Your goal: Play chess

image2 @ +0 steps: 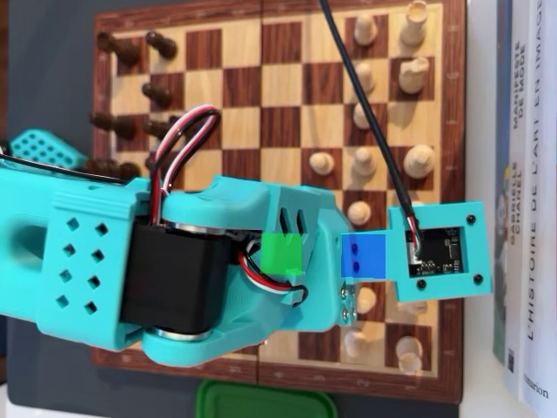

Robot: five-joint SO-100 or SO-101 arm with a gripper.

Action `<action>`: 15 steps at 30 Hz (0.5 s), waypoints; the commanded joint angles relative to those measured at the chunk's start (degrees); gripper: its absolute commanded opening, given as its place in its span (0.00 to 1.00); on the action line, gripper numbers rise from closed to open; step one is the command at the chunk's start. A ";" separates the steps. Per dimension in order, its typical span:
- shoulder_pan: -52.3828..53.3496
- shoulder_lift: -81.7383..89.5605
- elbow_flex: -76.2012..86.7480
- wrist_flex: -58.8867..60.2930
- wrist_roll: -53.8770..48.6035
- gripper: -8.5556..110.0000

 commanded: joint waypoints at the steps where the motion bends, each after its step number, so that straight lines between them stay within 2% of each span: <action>1: 0.62 0.62 -2.81 -0.62 -0.26 0.20; 15: 0.26 0.53 -2.81 -0.70 -0.26 0.20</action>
